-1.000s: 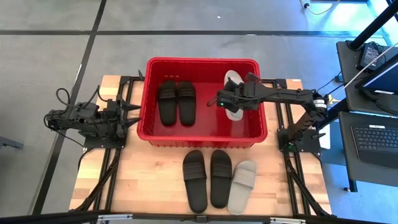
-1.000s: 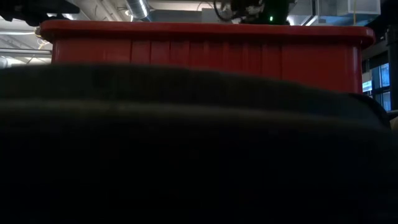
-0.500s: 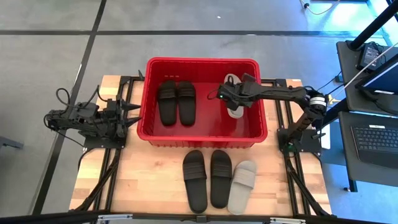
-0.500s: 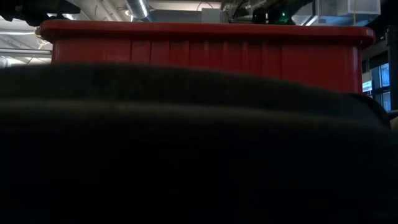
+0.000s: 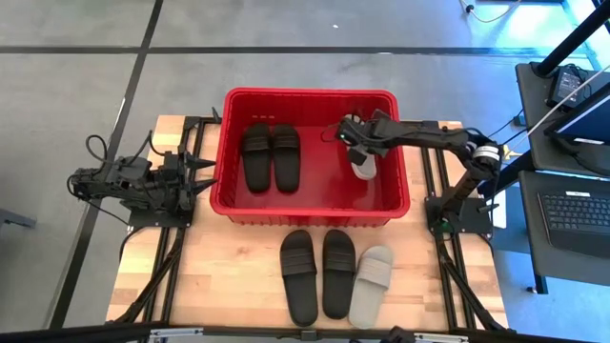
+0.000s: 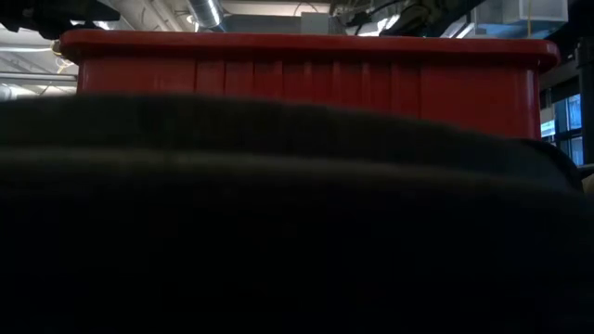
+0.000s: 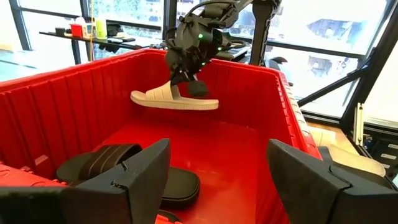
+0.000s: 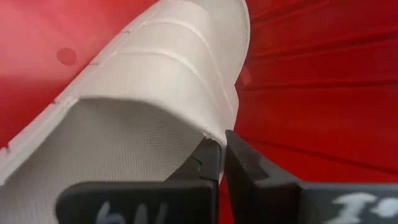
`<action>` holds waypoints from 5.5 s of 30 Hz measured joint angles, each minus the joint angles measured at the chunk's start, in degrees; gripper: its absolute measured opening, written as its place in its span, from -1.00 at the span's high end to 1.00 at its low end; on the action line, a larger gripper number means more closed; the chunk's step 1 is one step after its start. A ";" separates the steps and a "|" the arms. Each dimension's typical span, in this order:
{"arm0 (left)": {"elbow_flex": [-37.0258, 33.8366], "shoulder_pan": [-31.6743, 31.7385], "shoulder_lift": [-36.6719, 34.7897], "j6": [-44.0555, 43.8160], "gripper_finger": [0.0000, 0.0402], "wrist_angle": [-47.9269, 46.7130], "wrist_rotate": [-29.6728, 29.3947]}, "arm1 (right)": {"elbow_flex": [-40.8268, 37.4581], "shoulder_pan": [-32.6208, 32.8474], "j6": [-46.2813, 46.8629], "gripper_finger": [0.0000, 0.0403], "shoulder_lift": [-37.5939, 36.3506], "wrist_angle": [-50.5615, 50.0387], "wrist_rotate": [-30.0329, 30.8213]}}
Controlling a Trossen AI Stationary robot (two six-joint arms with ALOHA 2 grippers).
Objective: Pick and place slides into bin
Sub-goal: Put the white slide into the red bin
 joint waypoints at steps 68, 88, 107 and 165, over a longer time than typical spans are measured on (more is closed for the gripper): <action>0.00 0.00 0.00 0.00 -0.30 -0.22 -3.08 | -0.11 -2.57 -14.00 0.93 6.73 1.86 1.85; 0.00 0.00 0.00 0.02 -0.30 -0.27 -4.81 | -0.11 -2.75 -15.47 0.93 6.76 3.15 5.95; 0.00 -0.02 0.01 0.02 -0.30 -0.31 -4.82 | 0.00 -4.94 -15.39 0.47 6.80 3.68 -1.64; 0.00 0.00 0.00 0.00 -0.30 -0.37 -6.03 | 0.00 -5.29 -19.47 -0.05 6.76 -9.26 -3.27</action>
